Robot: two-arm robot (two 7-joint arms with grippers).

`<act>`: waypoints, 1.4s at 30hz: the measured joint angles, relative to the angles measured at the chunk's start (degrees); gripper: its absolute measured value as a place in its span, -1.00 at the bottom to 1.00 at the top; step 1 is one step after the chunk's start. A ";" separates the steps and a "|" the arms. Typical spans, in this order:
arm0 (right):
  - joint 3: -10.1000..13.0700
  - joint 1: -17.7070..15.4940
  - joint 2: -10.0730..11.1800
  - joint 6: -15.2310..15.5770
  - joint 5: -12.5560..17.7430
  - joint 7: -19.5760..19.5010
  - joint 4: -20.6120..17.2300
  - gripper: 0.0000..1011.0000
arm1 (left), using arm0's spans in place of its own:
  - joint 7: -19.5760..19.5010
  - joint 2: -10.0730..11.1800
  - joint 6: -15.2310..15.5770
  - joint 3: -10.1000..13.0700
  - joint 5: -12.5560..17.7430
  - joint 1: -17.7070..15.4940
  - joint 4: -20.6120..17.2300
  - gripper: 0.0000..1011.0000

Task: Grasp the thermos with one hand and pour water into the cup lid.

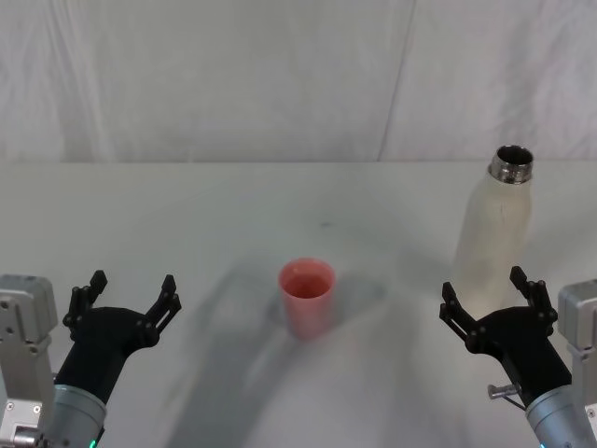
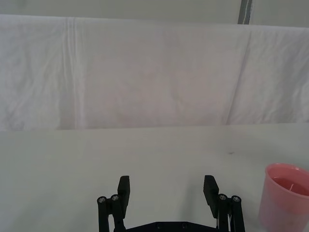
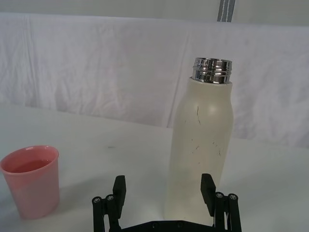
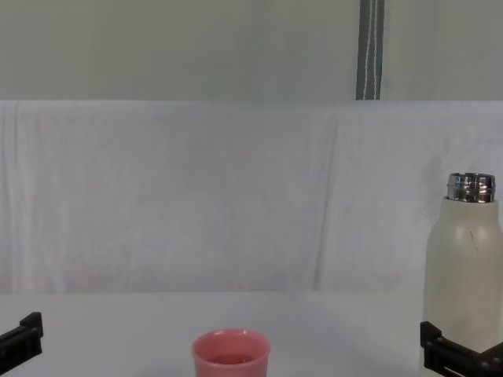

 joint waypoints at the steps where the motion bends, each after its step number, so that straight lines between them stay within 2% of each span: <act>1: 0.00 0.00 0.00 0.00 0.00 0.00 0.00 0.98 | 0.00 0.00 0.00 0.00 0.00 0.00 0.00 0.98; 42: 0.00 0.00 0.00 0.00 0.00 0.00 0.00 0.98 | 0.00 0.00 0.00 0.00 0.00 0.00 0.00 0.98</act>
